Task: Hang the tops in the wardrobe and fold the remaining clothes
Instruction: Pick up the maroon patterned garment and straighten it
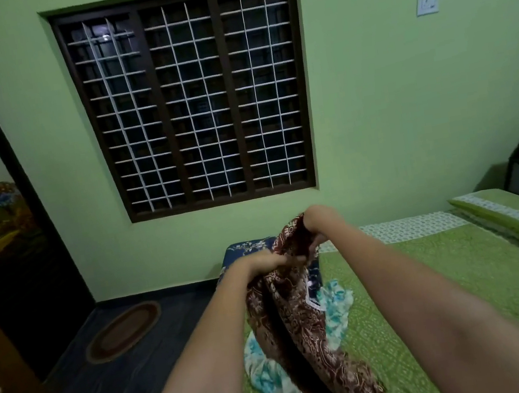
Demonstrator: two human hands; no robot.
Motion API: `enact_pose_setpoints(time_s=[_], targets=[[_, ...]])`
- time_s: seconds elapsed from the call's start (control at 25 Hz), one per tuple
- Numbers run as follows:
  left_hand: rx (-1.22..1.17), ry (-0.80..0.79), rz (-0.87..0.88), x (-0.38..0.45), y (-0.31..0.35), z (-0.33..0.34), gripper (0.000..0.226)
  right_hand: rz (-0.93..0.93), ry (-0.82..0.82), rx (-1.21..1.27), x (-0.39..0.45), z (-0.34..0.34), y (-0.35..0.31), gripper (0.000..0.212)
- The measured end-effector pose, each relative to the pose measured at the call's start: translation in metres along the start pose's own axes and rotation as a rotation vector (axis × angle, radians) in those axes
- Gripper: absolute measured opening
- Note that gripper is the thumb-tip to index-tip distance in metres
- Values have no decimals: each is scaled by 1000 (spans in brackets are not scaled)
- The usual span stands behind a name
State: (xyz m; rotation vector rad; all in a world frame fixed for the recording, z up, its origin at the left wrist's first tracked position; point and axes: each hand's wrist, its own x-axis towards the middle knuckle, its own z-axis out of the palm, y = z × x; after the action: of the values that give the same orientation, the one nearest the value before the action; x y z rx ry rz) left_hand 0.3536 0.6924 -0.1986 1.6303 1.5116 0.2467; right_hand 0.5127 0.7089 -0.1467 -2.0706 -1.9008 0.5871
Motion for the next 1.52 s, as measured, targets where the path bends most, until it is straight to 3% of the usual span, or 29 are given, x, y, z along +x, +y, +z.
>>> enact_pose_setpoints(time_s=[0.08,0.16,0.2,0.24,0.32,0.36,0.4,0.48,0.52,0.64,0.72,0.84,0.92,1.08,1.2,1.32,1.44,1.52], targets=[[-192,-140,-30,5,-1,12,72,-213,-46,292,3,0,-25,30],[-335,-77,-44,14,-9,23,67,-398,-275,665,-2,3,-42,43],[-429,-20,-27,12,-10,26,59,-454,-302,705,-2,2,-43,56],[-552,22,-3,8,-9,25,49,-452,-226,711,0,1,-33,63],[-859,46,85,0,-7,16,34,-264,88,683,10,5,5,53],[-995,28,142,-7,-5,9,32,-81,222,647,16,14,32,43],[-1101,22,195,-13,-3,3,33,106,257,589,23,26,60,34],[-1227,20,270,-17,3,-6,37,290,76,597,31,67,107,31],[-1261,20,286,-16,8,-8,39,329,-72,748,32,87,117,39],[-1293,39,317,-13,21,-7,40,314,-404,1233,43,120,128,84],[-1319,41,316,-13,21,-7,37,265,-601,1463,37,120,123,94],[-1363,113,301,-9,6,-10,40,163,-657,1632,27,109,121,91],[-1399,164,313,-7,-10,-11,44,166,-584,1588,22,105,128,74],[-1426,225,312,-2,-32,-10,75,278,-711,1165,12,118,138,45],[-1389,262,253,-1,-43,-12,70,197,-548,1259,16,112,134,29],[-1244,350,83,1,-60,-14,62,191,-285,1386,27,97,129,35],[-538,633,-229,-4,-88,-14,61,261,160,898,32,95,131,26],[-353,778,-201,-7,-93,-26,54,140,317,723,29,84,125,12]])
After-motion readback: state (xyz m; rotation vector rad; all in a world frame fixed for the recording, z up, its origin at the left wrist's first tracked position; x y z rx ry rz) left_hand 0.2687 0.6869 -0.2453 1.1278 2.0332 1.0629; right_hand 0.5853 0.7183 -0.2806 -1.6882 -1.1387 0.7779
